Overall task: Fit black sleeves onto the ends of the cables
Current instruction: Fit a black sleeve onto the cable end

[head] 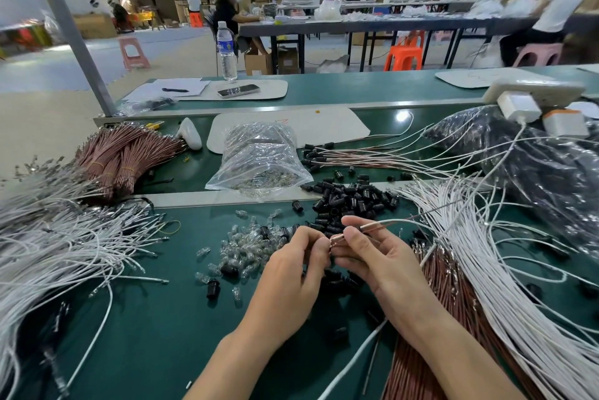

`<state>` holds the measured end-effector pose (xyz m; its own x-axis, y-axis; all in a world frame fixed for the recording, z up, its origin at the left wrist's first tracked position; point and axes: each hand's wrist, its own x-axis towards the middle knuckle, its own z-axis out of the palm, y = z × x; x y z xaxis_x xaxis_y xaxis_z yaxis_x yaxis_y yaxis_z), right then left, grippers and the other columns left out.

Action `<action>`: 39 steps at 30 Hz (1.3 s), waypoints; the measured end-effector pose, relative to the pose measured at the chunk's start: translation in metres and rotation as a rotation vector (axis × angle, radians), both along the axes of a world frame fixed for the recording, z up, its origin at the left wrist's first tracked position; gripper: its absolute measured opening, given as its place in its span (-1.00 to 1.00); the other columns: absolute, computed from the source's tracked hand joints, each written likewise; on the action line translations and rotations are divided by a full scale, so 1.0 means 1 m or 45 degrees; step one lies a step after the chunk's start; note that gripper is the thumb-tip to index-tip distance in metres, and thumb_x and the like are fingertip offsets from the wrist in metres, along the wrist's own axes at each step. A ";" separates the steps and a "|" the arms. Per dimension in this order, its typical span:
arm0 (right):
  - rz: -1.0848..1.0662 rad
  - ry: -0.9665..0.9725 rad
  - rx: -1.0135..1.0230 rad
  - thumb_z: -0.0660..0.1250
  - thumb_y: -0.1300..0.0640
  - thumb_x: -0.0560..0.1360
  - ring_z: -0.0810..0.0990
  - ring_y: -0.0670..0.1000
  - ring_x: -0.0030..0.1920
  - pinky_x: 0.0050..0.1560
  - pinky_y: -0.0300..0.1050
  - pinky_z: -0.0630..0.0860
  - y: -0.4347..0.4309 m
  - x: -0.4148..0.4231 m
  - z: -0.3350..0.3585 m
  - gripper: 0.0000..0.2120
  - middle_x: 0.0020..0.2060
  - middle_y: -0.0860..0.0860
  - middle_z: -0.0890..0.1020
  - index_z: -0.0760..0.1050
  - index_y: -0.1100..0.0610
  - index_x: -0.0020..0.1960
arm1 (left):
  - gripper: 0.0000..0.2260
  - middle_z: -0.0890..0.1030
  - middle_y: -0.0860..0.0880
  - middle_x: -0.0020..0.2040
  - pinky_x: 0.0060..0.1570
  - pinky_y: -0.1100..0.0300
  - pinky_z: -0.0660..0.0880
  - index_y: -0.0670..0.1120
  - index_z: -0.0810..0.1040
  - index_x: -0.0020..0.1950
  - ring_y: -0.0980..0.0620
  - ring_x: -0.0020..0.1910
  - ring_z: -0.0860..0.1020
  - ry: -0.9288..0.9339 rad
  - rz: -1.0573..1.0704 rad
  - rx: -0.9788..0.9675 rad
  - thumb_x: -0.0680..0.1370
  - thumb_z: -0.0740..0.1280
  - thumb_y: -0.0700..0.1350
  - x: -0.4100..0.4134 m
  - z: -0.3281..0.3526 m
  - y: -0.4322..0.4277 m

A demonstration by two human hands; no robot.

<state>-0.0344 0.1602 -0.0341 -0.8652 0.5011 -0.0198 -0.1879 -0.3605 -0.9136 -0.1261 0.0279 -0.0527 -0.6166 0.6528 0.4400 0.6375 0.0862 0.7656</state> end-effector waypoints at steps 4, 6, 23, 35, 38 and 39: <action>0.082 0.000 0.046 0.68 -0.13 0.23 0.74 0.07 -0.01 -0.09 -0.21 0.64 -0.002 -0.002 -0.004 -0.52 0.00 0.16 0.74 0.67 -0.02 0.09 | -0.80 0.61 0.10 -0.24 -0.28 0.06 0.49 0.18 0.42 -0.01 0.04 -0.29 0.58 -0.005 0.007 0.005 0.68 0.10 0.21 0.000 0.000 0.000; 0.081 0.010 0.083 0.69 -0.17 0.19 0.73 0.06 0.01 -0.06 -0.20 0.64 -0.004 -0.002 -0.005 -0.51 -0.01 0.13 0.74 0.68 -0.04 0.05 | -0.79 0.61 0.11 -0.24 -0.31 0.10 0.49 0.16 0.43 0.00 0.05 -0.31 0.56 -0.013 -0.006 0.010 0.67 0.10 0.22 0.000 0.000 0.000; -0.093 0.008 -0.100 0.52 0.22 0.27 0.69 0.00 -0.21 -0.16 -0.21 0.64 0.006 -0.003 -0.005 -0.70 -0.23 0.11 0.69 0.63 0.16 0.00 | -0.90 0.53 0.32 -0.08 0.05 0.20 0.40 0.06 0.58 0.12 0.37 -0.03 0.45 0.351 0.259 -0.253 0.63 0.31 -0.04 -0.026 0.019 -0.025; -0.071 0.030 -0.224 0.49 0.26 0.30 0.68 0.01 -0.21 -0.15 -0.19 0.66 0.011 -0.001 -0.003 -0.61 -0.23 0.12 0.67 0.56 0.23 0.12 | -0.73 0.53 0.19 0.15 0.20 0.17 0.28 0.16 0.56 0.32 0.08 0.20 0.40 0.424 0.339 -0.802 0.67 0.20 0.12 -0.057 0.015 -0.044; -0.085 0.027 -0.237 0.49 0.26 0.30 0.68 0.02 -0.21 -0.15 -0.19 0.65 0.011 -0.001 -0.002 -0.61 -0.22 0.11 0.67 0.56 0.23 0.12 | -0.76 0.58 0.17 0.16 0.15 0.17 0.26 0.13 0.59 0.27 0.05 0.19 0.45 0.478 0.390 -0.793 0.68 0.20 0.08 -0.056 0.014 -0.043; -0.086 0.031 -0.251 0.50 0.26 0.30 0.68 0.02 -0.20 -0.15 -0.19 0.65 0.011 -0.002 -0.002 -0.61 -0.21 0.11 0.67 0.56 0.23 0.12 | -0.79 0.60 0.16 0.13 0.14 0.17 0.26 0.11 0.61 0.23 0.03 0.17 0.46 0.508 0.418 -0.750 0.67 0.24 0.06 -0.055 0.013 -0.043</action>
<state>-0.0359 0.1710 -0.0363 -0.8310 0.5468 -0.1024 -0.2391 -0.5174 -0.8217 -0.1807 -0.0153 -0.0397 -0.6867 0.6591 0.3067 0.7264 0.6389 0.2534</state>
